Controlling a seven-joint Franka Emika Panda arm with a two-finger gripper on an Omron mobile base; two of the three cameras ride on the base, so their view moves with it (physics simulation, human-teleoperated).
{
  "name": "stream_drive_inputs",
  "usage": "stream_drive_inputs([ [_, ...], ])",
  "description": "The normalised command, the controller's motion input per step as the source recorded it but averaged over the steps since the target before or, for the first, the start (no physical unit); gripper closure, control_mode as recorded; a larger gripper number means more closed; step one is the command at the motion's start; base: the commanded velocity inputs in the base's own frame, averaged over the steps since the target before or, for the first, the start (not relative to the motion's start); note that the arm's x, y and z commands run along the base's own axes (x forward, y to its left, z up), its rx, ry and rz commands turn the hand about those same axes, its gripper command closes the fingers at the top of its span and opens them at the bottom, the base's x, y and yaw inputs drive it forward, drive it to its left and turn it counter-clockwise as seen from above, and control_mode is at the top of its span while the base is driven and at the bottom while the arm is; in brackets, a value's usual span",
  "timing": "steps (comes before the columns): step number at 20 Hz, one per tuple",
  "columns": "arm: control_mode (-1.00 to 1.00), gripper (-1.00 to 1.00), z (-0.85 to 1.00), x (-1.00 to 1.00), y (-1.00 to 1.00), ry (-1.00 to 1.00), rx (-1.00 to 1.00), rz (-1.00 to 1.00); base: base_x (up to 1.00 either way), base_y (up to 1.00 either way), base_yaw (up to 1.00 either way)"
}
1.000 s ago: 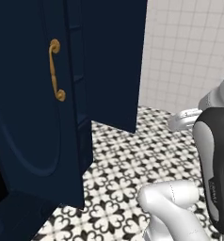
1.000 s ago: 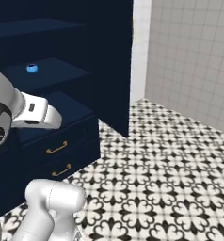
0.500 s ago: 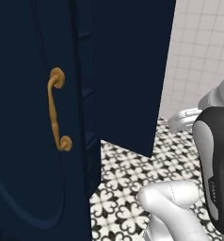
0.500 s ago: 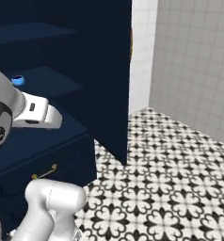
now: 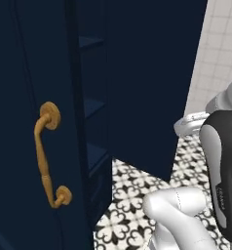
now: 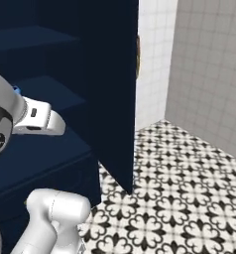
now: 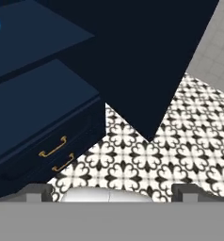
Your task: Gather all objects into one cabinet and sort the glasses and bowls to opposite sides.
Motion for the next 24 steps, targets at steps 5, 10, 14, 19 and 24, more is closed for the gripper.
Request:
stream_drive_inputs([
  [5,1.00,-1.00,0.00,0.00,0.00,0.00,0.00,0.00,0.72,0.00,0.18],
  [10,1.00,-1.00,0.00,0.00,0.00,0.00,0.00,0.00,0.56,0.00,0.13],
  [14,1.00,-1.00,0.00,0.00,0.00,0.00,0.00,0.00,0.67,0.00,0.32],
  [19,1.00,-1.00,0.00,0.00,0.00,0.00,0.00,0.00,0.49,0.04,0.23],
  [24,1.00,-1.00,0.00,0.00,0.00,0.00,0.00,0.00,0.04,0.07,0.18],
])
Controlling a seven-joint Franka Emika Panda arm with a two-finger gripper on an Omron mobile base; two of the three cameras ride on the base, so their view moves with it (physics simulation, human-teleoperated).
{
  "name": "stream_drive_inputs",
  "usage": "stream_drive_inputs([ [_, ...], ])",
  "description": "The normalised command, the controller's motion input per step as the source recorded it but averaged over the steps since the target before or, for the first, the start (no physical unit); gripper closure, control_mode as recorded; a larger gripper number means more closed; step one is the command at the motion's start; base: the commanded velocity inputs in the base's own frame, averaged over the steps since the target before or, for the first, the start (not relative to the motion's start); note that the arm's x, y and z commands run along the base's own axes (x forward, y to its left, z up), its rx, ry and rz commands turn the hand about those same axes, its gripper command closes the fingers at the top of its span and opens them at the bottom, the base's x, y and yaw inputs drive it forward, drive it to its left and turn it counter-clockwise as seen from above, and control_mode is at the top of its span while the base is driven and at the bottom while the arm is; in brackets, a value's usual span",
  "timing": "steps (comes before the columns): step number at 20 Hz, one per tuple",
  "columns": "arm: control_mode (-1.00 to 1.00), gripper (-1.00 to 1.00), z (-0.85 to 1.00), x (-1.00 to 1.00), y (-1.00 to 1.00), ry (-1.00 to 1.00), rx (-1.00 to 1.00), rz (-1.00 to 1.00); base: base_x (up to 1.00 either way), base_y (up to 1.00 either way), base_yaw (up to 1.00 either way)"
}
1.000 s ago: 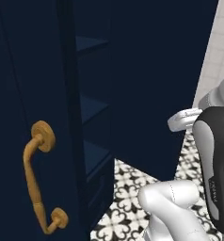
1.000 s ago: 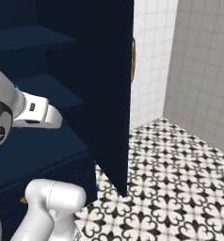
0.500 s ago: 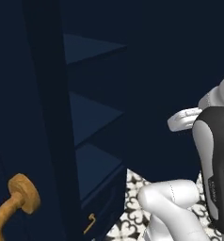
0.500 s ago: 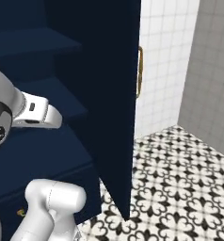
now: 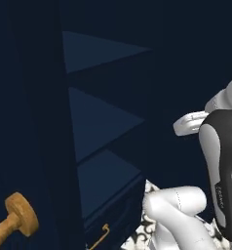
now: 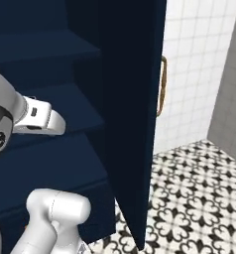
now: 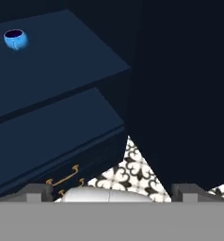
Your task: Gather all objects into one cabinet and sort the glasses and bowls to opposite sides.
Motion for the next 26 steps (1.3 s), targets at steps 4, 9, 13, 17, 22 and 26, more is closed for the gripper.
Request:
stream_drive_inputs([
  [4,1.00,-1.00,0.00,0.00,0.00,0.00,0.00,0.00,0.06,0.04,0.74],
  [9,1.00,-1.00,0.00,0.00,0.00,0.00,0.00,0.00,0.39,-0.18,0.75],
  [13,1.00,-1.00,0.00,0.00,0.00,0.00,0.00,0.00,0.39,-0.39,0.59],
  [17,1.00,-1.00,0.00,0.00,0.00,0.00,0.00,0.00,0.00,-0.16,0.11],
  [22,1.00,-1.00,0.00,0.00,0.00,0.00,0.00,0.00,0.31,-0.35,0.25],
  [26,1.00,-1.00,0.00,0.00,0.00,0.00,0.00,0.00,0.06,-0.11,0.09],
])
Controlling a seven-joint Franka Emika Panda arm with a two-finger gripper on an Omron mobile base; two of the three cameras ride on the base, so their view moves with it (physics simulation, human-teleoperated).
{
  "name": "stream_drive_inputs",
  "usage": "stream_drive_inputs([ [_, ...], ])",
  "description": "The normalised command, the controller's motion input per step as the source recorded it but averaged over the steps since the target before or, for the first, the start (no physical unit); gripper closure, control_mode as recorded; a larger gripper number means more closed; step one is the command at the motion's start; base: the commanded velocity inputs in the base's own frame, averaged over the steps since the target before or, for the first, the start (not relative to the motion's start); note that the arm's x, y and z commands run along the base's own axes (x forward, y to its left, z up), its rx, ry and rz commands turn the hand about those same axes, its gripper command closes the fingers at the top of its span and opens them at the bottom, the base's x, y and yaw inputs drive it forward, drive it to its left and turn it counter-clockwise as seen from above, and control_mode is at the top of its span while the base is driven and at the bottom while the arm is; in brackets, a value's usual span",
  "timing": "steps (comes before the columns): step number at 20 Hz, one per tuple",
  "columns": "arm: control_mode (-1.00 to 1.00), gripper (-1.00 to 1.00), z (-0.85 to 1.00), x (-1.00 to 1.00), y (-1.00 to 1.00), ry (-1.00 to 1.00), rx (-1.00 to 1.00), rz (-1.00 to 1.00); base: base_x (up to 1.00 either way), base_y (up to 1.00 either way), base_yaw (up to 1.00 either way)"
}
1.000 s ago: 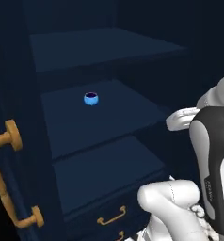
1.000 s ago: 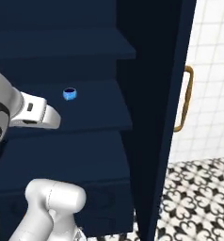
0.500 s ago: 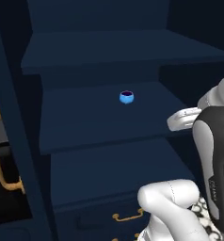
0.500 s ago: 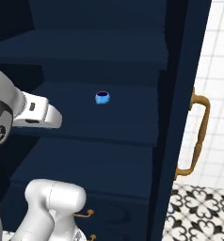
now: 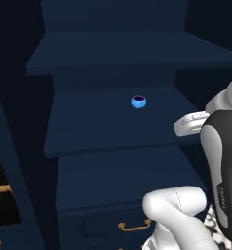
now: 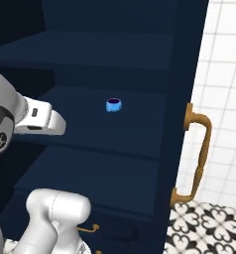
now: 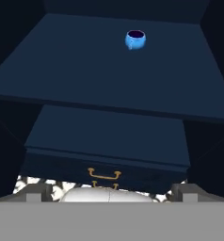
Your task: Gather all objects into one cabinet and sort the glasses and bowls to opposite sides.
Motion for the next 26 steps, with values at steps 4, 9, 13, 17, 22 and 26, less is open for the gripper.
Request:
stream_drive_inputs([
  [4,1.00,-1.00,0.00,0.00,0.00,0.00,0.00,0.00,0.32,-0.22,0.06],
  [9,1.00,-1.00,0.00,0.00,0.00,0.00,0.00,0.00,0.27,-0.10,0.01],
  [13,1.00,-1.00,0.00,0.00,0.00,0.00,0.00,0.00,0.00,0.00,0.00],
  [17,1.00,-1.00,0.00,0.00,0.00,0.00,0.00,0.00,0.00,-0.03,0.00],
  [22,1.00,-1.00,0.00,0.00,0.00,0.00,0.00,0.00,0.00,-0.04,0.00],
  [26,1.00,-1.00,0.00,0.00,0.00,0.00,0.00,0.00,-0.09,-0.18,-0.01],
])
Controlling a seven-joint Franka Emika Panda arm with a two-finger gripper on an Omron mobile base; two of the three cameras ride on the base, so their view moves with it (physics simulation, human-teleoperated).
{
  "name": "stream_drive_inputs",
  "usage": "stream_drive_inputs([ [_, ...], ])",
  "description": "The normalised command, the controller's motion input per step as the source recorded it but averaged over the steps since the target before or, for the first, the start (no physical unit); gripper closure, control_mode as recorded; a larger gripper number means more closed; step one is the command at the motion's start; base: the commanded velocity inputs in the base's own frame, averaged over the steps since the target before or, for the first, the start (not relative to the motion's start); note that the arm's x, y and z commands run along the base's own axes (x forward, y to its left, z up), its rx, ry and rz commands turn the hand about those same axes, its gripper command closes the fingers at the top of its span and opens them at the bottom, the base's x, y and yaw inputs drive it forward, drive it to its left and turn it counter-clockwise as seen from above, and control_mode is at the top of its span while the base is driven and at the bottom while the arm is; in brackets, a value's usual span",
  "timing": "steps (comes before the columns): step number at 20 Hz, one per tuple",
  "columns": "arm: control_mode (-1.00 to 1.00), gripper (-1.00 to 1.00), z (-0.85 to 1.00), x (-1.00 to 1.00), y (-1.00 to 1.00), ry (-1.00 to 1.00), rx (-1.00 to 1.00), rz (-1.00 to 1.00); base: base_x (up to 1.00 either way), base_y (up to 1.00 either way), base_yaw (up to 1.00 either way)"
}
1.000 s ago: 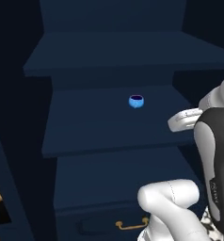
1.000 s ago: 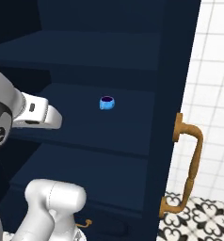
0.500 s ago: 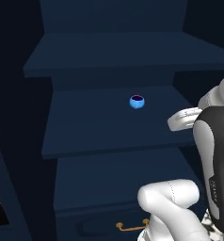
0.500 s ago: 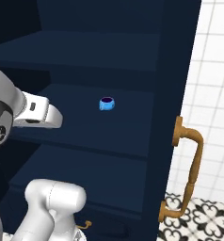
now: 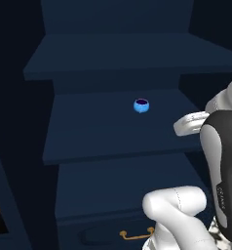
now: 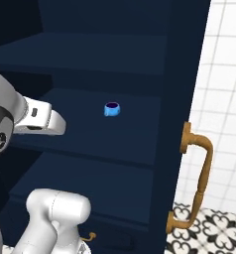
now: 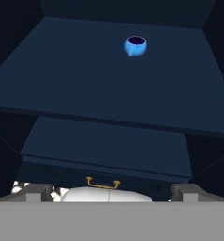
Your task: Gather all objects into one cabinet and sort the glasses and bowls to opposite sides.
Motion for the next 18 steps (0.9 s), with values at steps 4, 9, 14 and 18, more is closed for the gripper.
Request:
stream_drive_inputs([
  [4,-1.00,-1.00,0.54,0.00,-0.22,-0.09,0.00,-0.05,0.00,-0.08,-0.01],
  [9,-1.00,-1.00,0.87,0.04,-0.20,-0.20,0.00,-0.12,0.00,0.00,0.00],
  [14,-1.00,-1.00,0.34,0.08,-0.08,-0.11,0.01,-0.08,0.00,0.00,0.00],
  [18,-1.00,-1.00,-0.98,0.00,0.00,-0.25,0.06,0.11,0.00,0.00,0.00],
])
